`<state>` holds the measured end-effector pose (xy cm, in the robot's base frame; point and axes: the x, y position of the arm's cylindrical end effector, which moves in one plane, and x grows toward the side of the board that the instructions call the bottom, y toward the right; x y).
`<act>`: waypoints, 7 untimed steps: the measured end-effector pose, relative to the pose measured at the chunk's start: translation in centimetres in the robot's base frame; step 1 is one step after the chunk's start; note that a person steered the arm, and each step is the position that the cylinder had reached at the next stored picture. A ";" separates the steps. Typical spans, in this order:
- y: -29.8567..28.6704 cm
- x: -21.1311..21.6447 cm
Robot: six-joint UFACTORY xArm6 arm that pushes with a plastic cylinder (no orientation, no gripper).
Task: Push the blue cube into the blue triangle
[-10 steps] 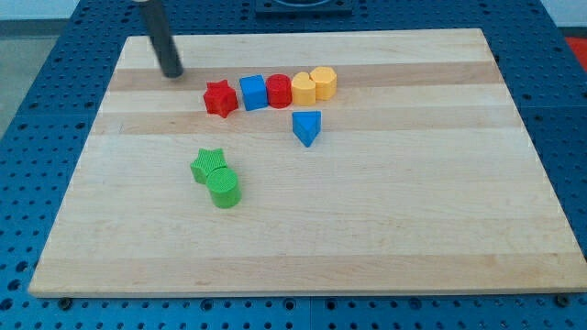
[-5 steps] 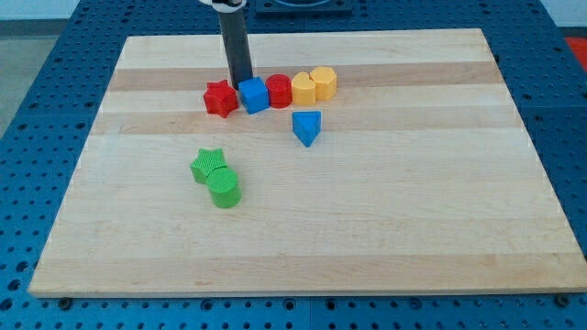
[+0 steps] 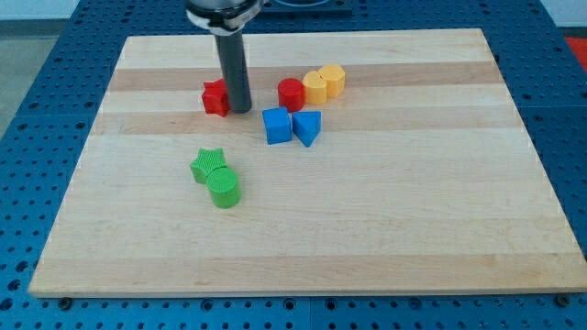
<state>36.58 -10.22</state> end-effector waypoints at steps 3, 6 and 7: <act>4.3 4.7; 7.3 4.5; 6.7 2.5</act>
<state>39.05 -3.49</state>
